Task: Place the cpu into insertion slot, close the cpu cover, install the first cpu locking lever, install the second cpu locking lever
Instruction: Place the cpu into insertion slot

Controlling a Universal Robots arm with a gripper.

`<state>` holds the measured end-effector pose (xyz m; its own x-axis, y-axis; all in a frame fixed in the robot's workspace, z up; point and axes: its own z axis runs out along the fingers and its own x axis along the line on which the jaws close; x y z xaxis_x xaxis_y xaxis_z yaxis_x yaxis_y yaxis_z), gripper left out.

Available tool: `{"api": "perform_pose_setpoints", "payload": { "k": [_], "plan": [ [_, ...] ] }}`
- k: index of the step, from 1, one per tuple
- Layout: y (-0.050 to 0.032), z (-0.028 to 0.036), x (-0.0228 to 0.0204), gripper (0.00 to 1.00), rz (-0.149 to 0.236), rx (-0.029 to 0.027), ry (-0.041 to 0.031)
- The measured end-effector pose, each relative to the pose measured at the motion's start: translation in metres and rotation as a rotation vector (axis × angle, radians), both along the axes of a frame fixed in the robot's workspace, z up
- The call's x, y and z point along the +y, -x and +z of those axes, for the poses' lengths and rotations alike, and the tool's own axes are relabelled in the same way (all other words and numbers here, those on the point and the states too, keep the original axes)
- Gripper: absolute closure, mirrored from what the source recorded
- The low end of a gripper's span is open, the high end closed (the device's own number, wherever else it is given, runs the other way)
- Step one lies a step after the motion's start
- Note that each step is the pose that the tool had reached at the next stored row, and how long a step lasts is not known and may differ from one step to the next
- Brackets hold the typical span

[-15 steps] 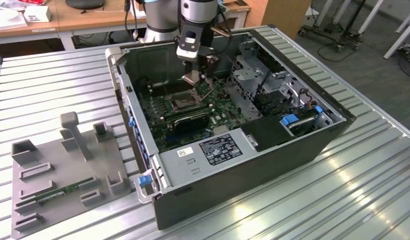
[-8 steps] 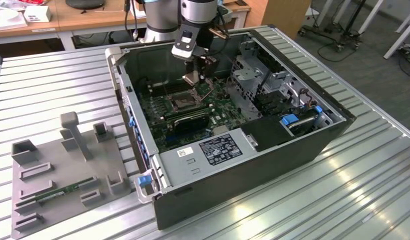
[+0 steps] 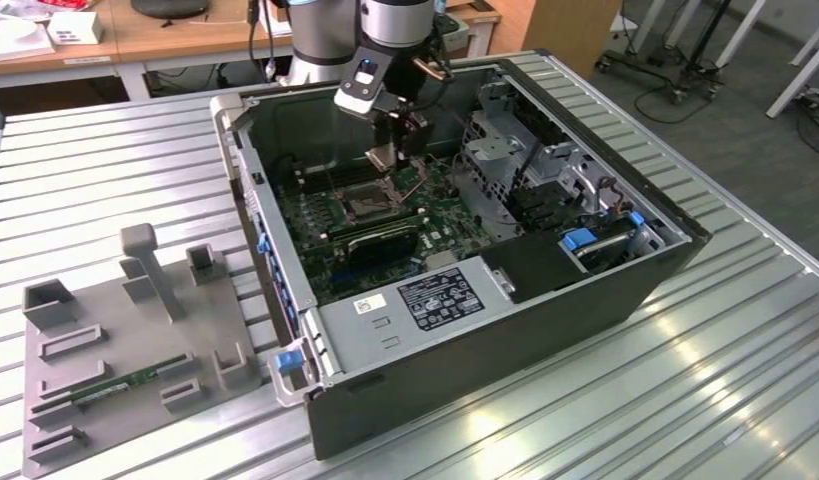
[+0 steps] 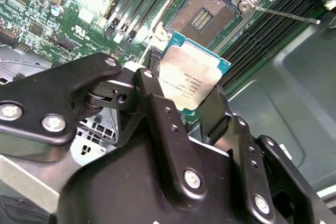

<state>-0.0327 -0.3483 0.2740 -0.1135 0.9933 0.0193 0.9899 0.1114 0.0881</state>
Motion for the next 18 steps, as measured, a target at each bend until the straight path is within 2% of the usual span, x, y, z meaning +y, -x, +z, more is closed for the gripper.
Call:
{"api": "perform_pose_setpoints", "payload": {
  "k": [14,18],
  "plan": [
    [0.0,-0.0001,0.0001,0.46,-0.005,-0.0001,0.0],
    [0.0,-0.0006,0.0001,0.46,-0.043,-0.0001,0.0]
  ]
}}
